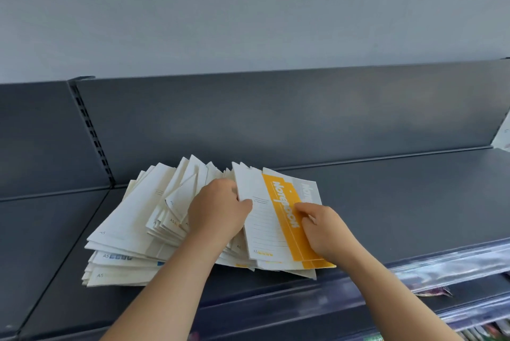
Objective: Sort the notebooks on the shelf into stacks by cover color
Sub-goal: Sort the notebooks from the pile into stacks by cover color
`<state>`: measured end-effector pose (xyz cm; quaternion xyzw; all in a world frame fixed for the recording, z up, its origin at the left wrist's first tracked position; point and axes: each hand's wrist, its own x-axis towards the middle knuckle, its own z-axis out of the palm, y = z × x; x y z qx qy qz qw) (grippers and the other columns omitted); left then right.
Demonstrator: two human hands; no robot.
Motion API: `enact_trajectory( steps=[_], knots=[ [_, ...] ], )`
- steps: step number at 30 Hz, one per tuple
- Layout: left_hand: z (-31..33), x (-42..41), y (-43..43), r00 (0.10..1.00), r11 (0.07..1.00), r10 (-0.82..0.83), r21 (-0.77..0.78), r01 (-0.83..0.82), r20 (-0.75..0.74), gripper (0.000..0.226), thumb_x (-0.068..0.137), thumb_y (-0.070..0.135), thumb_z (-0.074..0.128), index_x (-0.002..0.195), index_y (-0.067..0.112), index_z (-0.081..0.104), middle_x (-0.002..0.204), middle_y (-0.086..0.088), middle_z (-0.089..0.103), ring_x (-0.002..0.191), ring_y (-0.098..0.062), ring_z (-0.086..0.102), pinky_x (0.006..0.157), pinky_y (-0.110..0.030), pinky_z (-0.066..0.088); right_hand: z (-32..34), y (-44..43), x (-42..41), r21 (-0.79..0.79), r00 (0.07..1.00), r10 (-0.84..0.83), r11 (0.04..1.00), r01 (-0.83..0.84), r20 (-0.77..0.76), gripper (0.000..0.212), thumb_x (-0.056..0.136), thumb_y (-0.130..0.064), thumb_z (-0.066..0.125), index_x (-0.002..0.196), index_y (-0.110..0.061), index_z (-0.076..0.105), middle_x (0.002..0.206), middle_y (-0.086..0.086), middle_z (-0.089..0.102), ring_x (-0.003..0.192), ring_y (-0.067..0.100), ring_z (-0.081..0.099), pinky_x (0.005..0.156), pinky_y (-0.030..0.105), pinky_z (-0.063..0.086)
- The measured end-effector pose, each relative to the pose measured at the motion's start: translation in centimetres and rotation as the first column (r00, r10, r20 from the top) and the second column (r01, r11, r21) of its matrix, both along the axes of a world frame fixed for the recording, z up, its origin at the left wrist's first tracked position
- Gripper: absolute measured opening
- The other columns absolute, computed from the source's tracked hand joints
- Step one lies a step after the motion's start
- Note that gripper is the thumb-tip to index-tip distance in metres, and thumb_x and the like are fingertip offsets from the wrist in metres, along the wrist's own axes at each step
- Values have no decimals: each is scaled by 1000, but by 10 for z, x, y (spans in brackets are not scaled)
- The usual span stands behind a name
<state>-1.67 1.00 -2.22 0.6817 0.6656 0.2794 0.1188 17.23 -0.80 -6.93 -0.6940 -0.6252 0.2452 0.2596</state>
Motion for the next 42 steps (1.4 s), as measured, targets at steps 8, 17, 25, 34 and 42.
enact_trajectory(
  steps=[8, 17, 25, 34, 42],
  knots=[
    [2, -3, -13, 958, 1000, -27, 6, 26, 284, 12, 82, 14, 61, 89, 25, 60, 84, 18, 68, 77, -7, 64, 66, -32, 54, 10, -4, -1, 12, 995, 10, 1000, -9, -100, 45, 97, -31, 46, 141, -25, 40, 141, -3, 47, 111, 17, 54, 85, 25, 43],
    [25, -39, -28, 867, 971, -42, 225, -82, 496, 29, 92, 9, 51, 113, 24, 64, 107, 16, 66, 90, -1, 62, 64, -13, 47, 48, -4, -45, 248, 948, 61, 968, 20, -312, 55, 90, -30, 61, 139, -31, 37, 122, -10, 53, 94, 13, 58, 76, 29, 48],
    [43, -118, -62, 825, 993, -26, 111, -44, 565, 45, 89, 5, 46, 111, 44, 46, 103, 24, 63, 97, 2, 58, 66, -17, 45, 86, -8, -131, 382, 866, 164, 924, 34, -473, 47, 93, -17, 55, 136, -30, 43, 115, -12, 53, 100, 14, 56, 79, 31, 47],
    [44, -272, -110, 859, 960, 140, 145, -239, 493, 30, 97, 16, 50, 125, 22, 47, 113, 16, 60, 89, 3, 57, 57, -9, 42, 91, -26, -287, 383, 843, 314, 913, -142, -436, 42, 95, -21, 54, 134, -33, 44, 105, -22, 53, 92, 9, 57, 74, 25, 47],
    [43, -425, -161, 865, 944, 246, 93, -316, 437, 23, 96, 27, 49, 118, 28, 55, 107, 14, 68, 90, -2, 64, 69, -22, 53, 82, -57, -447, 352, 809, 419, 892, -283, -413, 38, 97, -19, 49, 134, -28, 46, 110, -17, 57, 94, 7, 57, 72, 22, 44]
  ],
)
